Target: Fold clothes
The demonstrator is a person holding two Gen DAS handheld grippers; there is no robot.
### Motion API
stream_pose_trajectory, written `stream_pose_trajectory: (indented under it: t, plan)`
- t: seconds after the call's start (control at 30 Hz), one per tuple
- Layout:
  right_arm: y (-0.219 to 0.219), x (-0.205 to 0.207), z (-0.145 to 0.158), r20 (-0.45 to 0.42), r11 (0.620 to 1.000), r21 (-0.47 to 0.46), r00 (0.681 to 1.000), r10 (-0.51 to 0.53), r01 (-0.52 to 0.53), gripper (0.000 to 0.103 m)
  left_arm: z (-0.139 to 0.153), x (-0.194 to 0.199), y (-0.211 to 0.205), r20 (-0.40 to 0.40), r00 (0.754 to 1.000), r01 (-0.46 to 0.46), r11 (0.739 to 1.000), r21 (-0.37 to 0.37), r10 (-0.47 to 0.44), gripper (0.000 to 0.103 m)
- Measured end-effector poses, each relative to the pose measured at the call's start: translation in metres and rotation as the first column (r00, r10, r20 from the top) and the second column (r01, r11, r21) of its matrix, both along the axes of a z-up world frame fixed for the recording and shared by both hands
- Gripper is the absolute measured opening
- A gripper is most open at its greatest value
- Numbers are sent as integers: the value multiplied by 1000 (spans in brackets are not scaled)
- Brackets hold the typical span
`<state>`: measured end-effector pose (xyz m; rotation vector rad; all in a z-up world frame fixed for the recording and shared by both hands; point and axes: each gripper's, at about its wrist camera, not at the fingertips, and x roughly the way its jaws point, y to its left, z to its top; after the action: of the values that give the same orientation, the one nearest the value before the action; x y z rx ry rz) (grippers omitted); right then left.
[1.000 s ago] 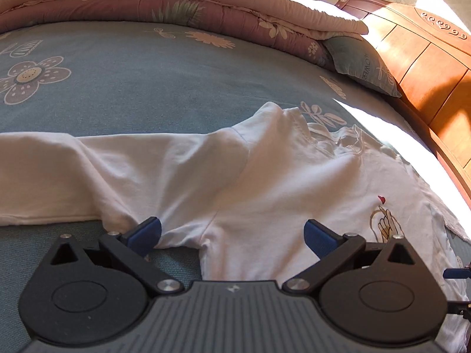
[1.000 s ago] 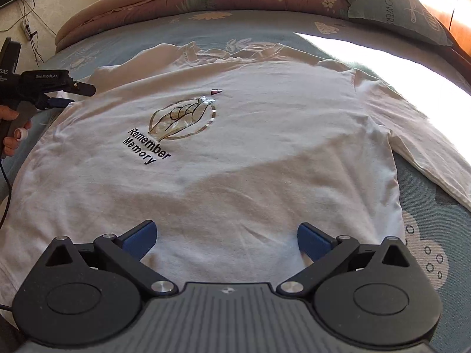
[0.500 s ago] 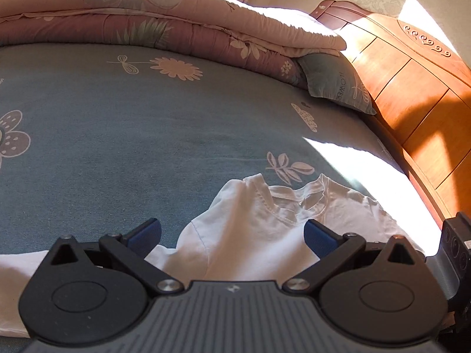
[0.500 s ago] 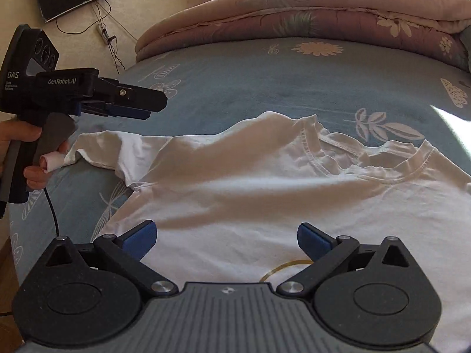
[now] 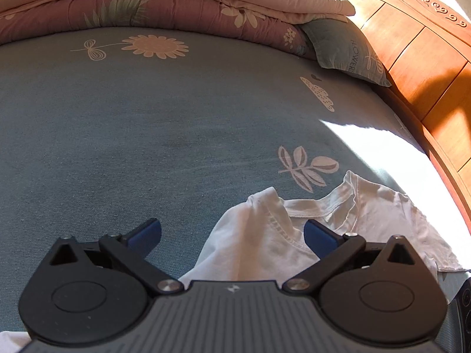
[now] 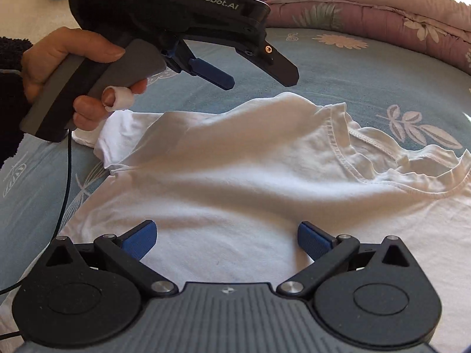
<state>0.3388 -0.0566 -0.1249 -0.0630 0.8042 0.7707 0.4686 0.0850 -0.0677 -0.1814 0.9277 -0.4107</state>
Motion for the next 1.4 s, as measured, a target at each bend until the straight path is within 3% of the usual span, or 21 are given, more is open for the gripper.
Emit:
stream_pose_trajectory:
  t: [0.07, 0.17, 0.27, 0.47, 0.67, 0.83, 1.03, 1.13, 1.33, 1.4]
  plan:
    - [-12, -1, -5, 32, 997, 50, 998, 59, -61, 103, -4, 12, 3, -20, 1000, -11, 999, -36, 10, 102]
    - [-21, 6, -4, -6, 992, 117, 999, 49, -48, 103, -17, 30, 4, -76, 997, -14, 996, -84, 7, 102]
    - [-20, 5, -5, 10, 991, 120, 998, 58, -59, 103, -28, 38, 3, -144, 989, -7, 990, -143, -14, 102]
    - [-26, 7, -8, 17, 985, 159, 998, 68, -70, 103, -16, 15, -15, -111, 985, 110, 975, -193, -133, 102]
    - [-32, 8, -9, -2, 979, 195, 998, 65, -64, 103, -3, -33, -36, -101, 965, 207, 943, -261, -240, 102]
    - [-31, 10, -9, 1, 979, 192, 998, 66, -64, 103, -7, -69, -49, -149, 936, 289, 938, -189, -319, 102]
    - [-30, 10, -10, 2, 979, 193, 998, 66, -65, 103, 14, -68, -28, -75, 957, 271, 956, -116, -280, 102]
    - [-30, 11, -11, 2, 979, 194, 998, 66, -65, 103, 17, -48, -19, -31, 960, 277, 960, -37, -278, 102]
    - [-32, 12, -11, -1, 977, 203, 998, 66, -64, 103, -21, -7, -6, -160, 959, 233, 972, -15, -232, 102]
    - [-34, 12, -11, -7, 974, 215, 998, 66, -63, 103, -20, -19, -1, -147, 963, 226, 974, -27, -227, 102]
